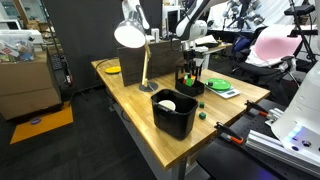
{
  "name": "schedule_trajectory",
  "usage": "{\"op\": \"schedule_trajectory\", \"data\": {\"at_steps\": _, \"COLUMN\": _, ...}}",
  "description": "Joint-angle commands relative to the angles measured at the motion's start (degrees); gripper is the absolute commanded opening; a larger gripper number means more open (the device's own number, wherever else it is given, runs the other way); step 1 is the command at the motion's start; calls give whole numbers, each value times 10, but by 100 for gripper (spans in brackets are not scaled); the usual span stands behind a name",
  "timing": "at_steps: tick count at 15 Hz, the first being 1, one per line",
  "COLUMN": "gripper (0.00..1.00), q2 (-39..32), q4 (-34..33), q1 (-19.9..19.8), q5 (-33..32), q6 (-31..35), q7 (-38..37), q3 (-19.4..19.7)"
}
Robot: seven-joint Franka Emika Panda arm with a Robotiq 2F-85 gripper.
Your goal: Put the rubrik's cube inside the black box
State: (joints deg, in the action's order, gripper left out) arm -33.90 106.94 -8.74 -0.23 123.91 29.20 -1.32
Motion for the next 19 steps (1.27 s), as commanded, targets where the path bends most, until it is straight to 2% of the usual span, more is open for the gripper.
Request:
{"op": "schedule_trajectory", "data": {"at_steps": 1, "gripper": 99, "q2": -3, "q4": -19, "q1": -6, "q5": 7, "q6": -36, "q7": -17, "q3": -4}}
{"op": "schedule_trajectory", "data": {"at_steps": 7, "gripper": 100, "q2": 26, "q4": 20, "q1": -5, "q5": 21, "q6": -25, "q7": -53, "q3": -5}}
{"op": "schedule_trajectory", "data": {"at_steps": 11, "gripper": 100, "q2": 96, "q4": 90, "q1": -8, "q5": 63, "q6": 8, "q7": -67, "q3": -11}}
{"op": "schedule_trajectory", "data": {"at_steps": 12, "gripper": 100, "q2": 50, "q4": 37, "q1": 0, "q5": 43, "q6": -22, "q7": -60, "q3": -3}}
{"op": "schedule_trajectory", "data": {"at_steps": 14, "gripper": 100, "q2": 64, "q4": 46, "q1": 1, "q5": 45, "q6": -24, "q7": -60, "q3": -3}}
{"op": "schedule_trajectory", "data": {"at_steps": 19, "gripper": 100, "q2": 49, "q4": 40, "q1": 0, "q5": 45, "q6": -22, "q7": -60, "q3": -3}}
